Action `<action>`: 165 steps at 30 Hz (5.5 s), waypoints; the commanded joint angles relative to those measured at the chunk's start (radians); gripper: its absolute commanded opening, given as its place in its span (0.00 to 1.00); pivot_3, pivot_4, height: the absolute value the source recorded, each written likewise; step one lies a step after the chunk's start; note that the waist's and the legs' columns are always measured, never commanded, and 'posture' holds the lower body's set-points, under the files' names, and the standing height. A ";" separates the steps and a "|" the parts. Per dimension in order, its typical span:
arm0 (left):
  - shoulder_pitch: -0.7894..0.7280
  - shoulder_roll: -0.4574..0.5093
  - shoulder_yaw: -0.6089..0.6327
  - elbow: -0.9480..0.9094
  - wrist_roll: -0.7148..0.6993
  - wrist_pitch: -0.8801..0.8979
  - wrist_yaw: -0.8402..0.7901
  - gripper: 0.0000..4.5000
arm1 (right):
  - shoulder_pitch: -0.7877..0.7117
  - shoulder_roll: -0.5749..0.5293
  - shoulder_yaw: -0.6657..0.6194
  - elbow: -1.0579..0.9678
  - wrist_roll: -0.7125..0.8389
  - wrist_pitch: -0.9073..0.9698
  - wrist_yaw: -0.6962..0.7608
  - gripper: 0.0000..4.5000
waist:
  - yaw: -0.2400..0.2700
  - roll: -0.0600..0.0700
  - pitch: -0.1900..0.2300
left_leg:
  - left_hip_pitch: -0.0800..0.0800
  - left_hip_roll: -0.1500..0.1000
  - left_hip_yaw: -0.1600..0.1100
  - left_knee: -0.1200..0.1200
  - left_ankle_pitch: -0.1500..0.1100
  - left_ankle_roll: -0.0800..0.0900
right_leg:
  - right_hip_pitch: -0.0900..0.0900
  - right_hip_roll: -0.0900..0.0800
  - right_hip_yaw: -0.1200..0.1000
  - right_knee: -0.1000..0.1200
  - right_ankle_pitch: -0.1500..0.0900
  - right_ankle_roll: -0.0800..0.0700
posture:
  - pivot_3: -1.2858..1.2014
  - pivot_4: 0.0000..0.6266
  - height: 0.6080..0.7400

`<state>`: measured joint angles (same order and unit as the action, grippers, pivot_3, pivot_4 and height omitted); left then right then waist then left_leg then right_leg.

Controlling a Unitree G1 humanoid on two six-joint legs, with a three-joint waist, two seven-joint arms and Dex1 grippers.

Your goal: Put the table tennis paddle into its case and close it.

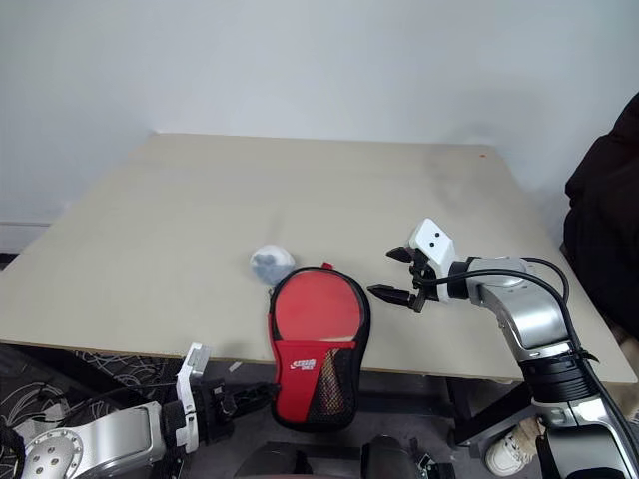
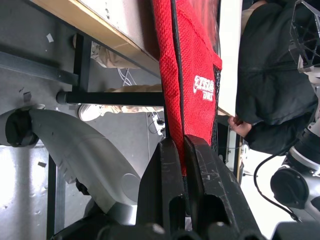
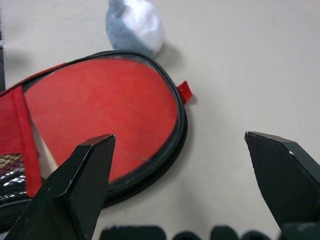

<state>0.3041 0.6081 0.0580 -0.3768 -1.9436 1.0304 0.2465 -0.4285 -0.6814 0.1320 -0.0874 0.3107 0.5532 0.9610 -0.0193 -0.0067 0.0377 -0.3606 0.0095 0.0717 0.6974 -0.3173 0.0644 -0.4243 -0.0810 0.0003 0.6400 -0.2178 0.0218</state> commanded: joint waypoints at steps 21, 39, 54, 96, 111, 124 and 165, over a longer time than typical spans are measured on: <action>-0.136 0.369 0.292 0.060 0.379 -0.013 -0.602 0.97 | -0.059 0.090 0.016 -0.060 0.027 0.027 -0.023 1.00 | -0.002 0.002 0.003 | 0.000 0.002 0.000 -0.002 0.003 -0.005 | -0.001 0.005 -0.001 0.000 -0.002 0.005 | 0.52 0.00 1.00; -0.606 0.095 0.195 0.334 0.777 -0.131 -0.595 0.97 | -0.067 0.341 0.212 0.046 -0.091 -0.020 -0.147 1.00 | -0.004 -0.001 0.004 | 0.000 0.000 0.000 -0.006 0.004 -0.011 | -0.002 0.013 -0.001 -0.001 0.003 0.001 | 0.52 0.00 1.00; -0.642 -0.079 0.147 0.413 1.047 -0.201 -0.647 0.97 | -0.147 0.483 0.236 0.323 -0.193 -0.157 -0.186 1.00 | -0.005 -0.002 0.003 | -0.001 0.001 -0.001 -0.005 0.007 -0.007 | -0.002 0.013 0.000 -0.001 0.004 0.000 | 0.52 0.00 1.00; -0.807 -0.251 0.053 0.659 1.451 -0.328 -0.737 0.97 | -0.079 0.576 0.243 0.382 -0.237 -0.212 -0.197 1.00 | -0.008 -0.003 0.002 | 0.000 0.003 -0.003 -0.005 0.007 -0.007 | -0.002 0.012 0.001 0.000 0.005 -0.001 | 0.52 0.00 1.00; -0.803 -0.288 0.057 0.667 1.466 -0.293 -0.724 0.33 | -0.066 0.574 0.244 0.359 -0.239 -0.187 -0.199 1.00 | -0.008 -0.004 0.002 | 0.000 0.005 -0.003 -0.005 0.007 -0.006 | -0.002 0.012 0.001 0.001 0.005 -0.001 | 0.52 0.00 1.00; -0.866 -0.322 0.165 0.701 1.469 -0.363 -0.603 0.12 | -0.063 0.572 0.246 0.354 -0.239 -0.180 -0.198 1.00 | -0.007 -0.004 0.002 | 0.000 0.005 -0.004 -0.004 0.007 -0.005 | -0.002 0.011 0.001 0.001 0.005 -0.001 | 0.52 0.00 1.00; -1.336 -0.542 0.158 1.456 1.648 -0.804 -0.579 0.12 | -0.019 0.561 0.305 0.344 -0.281 -0.212 -0.185 1.00 | -0.006 -0.005 0.002 | -0.001 0.001 -0.004 -0.003 0.006 0.000 | -0.001 0.013 -0.002 0.000 0.007 -0.002 | 0.52 0.00 1.00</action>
<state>-0.9664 0.0751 0.2146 1.0761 -0.3045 0.2757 -0.3189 -0.4598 -0.1197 0.4088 0.2465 0.0468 0.3350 0.7663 -0.0249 -0.0118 0.0392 -0.3612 0.0106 0.0679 0.6946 -0.3113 0.0649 -0.4254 -0.0678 -0.0014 0.6402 -0.2107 0.0194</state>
